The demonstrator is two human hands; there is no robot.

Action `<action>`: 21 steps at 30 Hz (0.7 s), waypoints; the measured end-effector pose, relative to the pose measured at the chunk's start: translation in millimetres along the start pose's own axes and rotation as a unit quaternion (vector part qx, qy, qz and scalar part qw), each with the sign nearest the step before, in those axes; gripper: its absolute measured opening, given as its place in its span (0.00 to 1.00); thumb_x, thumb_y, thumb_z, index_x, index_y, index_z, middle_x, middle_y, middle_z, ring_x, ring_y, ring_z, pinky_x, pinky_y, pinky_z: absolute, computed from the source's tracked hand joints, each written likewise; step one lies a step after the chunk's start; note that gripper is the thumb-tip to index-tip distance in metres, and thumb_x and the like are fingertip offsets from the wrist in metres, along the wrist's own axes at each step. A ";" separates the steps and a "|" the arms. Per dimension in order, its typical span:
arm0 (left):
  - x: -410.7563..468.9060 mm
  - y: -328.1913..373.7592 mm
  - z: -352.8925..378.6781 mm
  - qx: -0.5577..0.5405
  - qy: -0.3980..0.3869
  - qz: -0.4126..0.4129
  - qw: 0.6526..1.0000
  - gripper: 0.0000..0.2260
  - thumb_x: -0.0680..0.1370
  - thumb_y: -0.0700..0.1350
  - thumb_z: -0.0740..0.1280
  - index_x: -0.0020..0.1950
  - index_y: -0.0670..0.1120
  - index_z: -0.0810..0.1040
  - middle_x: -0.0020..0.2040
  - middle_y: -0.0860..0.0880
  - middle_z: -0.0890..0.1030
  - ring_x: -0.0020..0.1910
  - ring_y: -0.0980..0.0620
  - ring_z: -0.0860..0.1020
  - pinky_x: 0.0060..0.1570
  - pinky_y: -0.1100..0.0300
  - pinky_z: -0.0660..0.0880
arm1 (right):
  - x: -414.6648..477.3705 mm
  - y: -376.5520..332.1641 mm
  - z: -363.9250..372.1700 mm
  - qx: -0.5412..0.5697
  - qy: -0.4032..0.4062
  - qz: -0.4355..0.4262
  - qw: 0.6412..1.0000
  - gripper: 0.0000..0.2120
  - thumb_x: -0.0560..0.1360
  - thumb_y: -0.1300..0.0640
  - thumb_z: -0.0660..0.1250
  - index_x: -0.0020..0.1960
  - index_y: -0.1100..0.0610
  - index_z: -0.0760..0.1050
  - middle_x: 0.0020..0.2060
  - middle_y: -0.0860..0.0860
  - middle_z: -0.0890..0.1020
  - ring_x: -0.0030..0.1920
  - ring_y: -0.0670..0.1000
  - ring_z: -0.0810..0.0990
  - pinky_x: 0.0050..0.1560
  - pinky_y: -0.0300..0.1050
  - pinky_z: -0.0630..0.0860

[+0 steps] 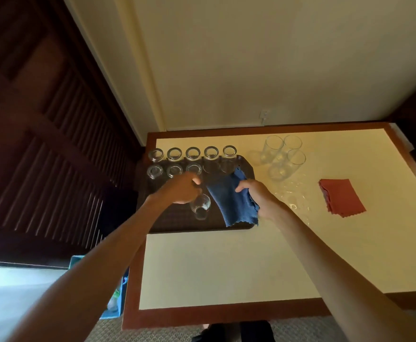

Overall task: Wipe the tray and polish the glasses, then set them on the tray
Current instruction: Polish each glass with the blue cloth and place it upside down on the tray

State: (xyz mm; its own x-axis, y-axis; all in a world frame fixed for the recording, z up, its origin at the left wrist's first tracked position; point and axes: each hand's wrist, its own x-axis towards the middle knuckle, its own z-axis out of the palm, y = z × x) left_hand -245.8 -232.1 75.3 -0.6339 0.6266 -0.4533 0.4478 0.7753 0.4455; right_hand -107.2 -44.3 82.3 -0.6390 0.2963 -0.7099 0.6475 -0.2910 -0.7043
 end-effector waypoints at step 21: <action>-36.0 6.7 -73.2 -0.389 0.077 -0.024 0.918 0.05 0.81 0.44 0.72 0.49 0.43 0.79 0.36 0.49 0.75 0.32 0.54 0.71 0.35 0.60 0.70 | -17.7 -69.0 13.8 -0.011 -0.148 -0.088 0.985 0.15 0.78 0.64 0.68 0.65 0.61 0.75 0.59 0.59 0.82 0.56 0.56 0.83 0.46 0.48 0.81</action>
State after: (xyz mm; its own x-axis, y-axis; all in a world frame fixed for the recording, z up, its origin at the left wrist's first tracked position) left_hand -266.2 -255.3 151.1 -0.7495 0.5281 -0.3993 -0.1309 0.4730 0.8713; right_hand -146.4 -42.1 143.3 -0.8331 0.0608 -0.5497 0.5226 -0.2389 -0.8184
